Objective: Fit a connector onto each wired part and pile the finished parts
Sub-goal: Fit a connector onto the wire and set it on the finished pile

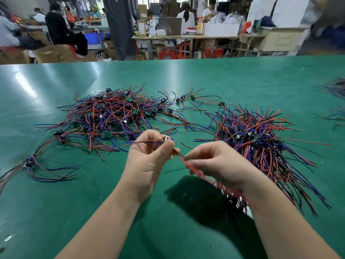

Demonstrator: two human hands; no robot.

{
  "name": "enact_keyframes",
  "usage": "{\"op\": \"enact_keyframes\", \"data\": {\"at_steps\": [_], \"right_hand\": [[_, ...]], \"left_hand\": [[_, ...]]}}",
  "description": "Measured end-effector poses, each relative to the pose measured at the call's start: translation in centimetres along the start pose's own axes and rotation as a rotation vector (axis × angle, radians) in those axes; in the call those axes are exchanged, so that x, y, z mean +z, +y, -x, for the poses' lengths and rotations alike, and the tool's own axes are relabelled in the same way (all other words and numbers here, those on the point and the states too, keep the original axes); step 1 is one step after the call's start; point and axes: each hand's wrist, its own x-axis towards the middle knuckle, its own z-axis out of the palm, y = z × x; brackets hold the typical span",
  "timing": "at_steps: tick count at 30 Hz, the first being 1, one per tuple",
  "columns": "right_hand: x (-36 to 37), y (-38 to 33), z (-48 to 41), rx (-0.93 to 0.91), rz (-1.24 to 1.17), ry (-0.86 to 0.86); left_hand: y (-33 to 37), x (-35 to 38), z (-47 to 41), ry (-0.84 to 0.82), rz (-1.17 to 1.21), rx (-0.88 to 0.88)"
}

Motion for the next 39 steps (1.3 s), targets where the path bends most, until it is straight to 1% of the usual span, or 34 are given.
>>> {"op": "enact_keyframes", "data": {"at_steps": [2,3,5,7,8,10,13,15,16,18,19,20,22,26,28,32,35,37,39], "right_hand": [[1.0,0.1,0.1,-0.059,-0.072,-0.118],[1.3,0.1,0.1,-0.096,-0.155,-0.125],[1.6,0.0,-0.2,-0.135,-0.342,-0.053],[1.5,-0.1,-0.4,-0.132,-0.485,0.047],[1.4,-0.2,-0.5,-0.128,-0.526,0.085],[1.4,-0.4,-0.6,-0.116,-0.576,0.139],[1.0,-0.7,-0.6,-0.105,-0.613,0.226],[0.6,-0.8,-0.6,-0.120,-0.616,0.278],[0.4,-0.9,-0.6,-0.132,-0.618,0.293],[0.3,-0.7,-0.7,-0.158,-0.605,0.311],[0.3,-0.6,-0.7,-0.177,-0.576,0.318],[0.5,-0.4,-0.7,-0.197,-0.531,0.325],[0.8,-0.2,-0.7,-0.229,-0.419,0.342],[0.9,0.0,-0.8,-0.231,-0.248,0.368],[0.7,-0.3,-0.6,-0.225,-0.228,0.410],[-1.2,-1.2,-0.1,-0.249,-0.418,0.506],[-2.1,-1.2,0.1,-0.254,-0.478,0.557],[-2.0,-0.9,-0.1,-0.259,-0.457,0.578],[-2.0,-0.6,-0.4,-0.272,-0.400,0.636]], "left_hand": [[-0.2,-0.1,-0.2,0.098,-0.055,0.098],[-0.2,-0.2,-0.2,0.121,-0.097,0.147],[-0.4,-0.4,-0.1,0.141,-0.292,0.271],[-0.9,-0.4,0.1,0.096,-0.515,0.376],[-1.2,-0.3,0.3,0.068,-0.587,0.415],[-1.8,-0.2,0.5,0.011,-0.668,0.467],[-2.3,-0.1,0.7,-0.105,-0.755,0.491],[-2.5,0.0,0.7,-0.086,-0.745,0.444],[-2.3,0.3,0.6,-0.036,-0.681,0.373],[-1.7,0.6,0.5,0.056,-0.471,0.141],[-1.5,0.7,0.4,0.071,-0.385,0.016],[-1.3,0.6,0.3,0.067,-0.354,-0.084],[-1.2,0.6,0.4,0.039,-0.361,-0.177],[-1.4,0.7,0.5,0.013,-0.341,-0.296],[-1.0,0.3,0.4,-0.046,-0.387,-0.373],[0.0,-0.4,0.9,-0.327,-0.495,-0.495],[0.6,-0.8,1.2,-0.442,-0.508,-0.549],[1.0,-1.1,1.0,-0.448,-0.539,-0.538],[1.1,-1.2,0.6,-0.383,-0.561,-0.473]]}}
